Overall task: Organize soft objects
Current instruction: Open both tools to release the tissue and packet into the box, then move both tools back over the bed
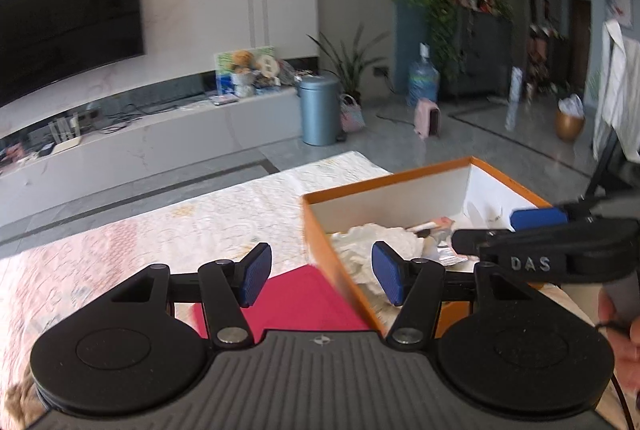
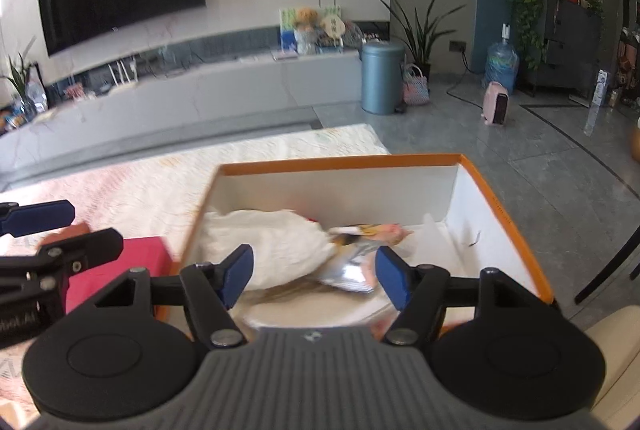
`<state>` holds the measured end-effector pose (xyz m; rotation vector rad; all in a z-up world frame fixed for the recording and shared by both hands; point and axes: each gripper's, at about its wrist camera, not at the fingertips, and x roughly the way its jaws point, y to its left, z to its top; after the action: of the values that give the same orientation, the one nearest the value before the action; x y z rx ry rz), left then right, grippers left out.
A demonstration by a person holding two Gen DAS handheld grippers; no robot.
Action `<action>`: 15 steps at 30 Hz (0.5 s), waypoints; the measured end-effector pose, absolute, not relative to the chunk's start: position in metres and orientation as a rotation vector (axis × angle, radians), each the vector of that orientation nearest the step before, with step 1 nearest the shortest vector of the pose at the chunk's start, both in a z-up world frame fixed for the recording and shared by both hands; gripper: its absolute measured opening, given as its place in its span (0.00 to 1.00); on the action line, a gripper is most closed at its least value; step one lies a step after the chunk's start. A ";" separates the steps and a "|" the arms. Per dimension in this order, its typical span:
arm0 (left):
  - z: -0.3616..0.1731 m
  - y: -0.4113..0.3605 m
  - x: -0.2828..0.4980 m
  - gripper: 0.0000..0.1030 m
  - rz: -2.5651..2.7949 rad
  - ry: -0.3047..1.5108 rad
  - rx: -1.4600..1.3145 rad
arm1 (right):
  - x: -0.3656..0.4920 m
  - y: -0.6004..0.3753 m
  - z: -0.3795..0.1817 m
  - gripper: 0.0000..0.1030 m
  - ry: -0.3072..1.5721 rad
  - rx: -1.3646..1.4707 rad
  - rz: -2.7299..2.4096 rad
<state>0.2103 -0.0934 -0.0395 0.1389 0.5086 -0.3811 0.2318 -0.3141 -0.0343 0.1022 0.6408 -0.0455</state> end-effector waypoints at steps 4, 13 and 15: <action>-0.039 -0.069 0.194 0.66 -0.320 0.498 0.084 | 0.205 -0.291 -0.031 0.65 0.586 0.121 -0.032; -0.050 -0.014 0.161 0.66 -0.182 0.501 0.043 | 0.157 -0.224 -0.034 0.65 0.550 0.120 0.062; -0.055 0.000 0.154 0.66 -0.157 0.506 0.032 | 0.150 -0.207 -0.037 0.65 0.556 0.105 0.086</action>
<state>0.1539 -0.0002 -0.0548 0.0317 0.5061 -0.1565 0.1505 -0.2066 -0.0372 0.1054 0.5565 0.0861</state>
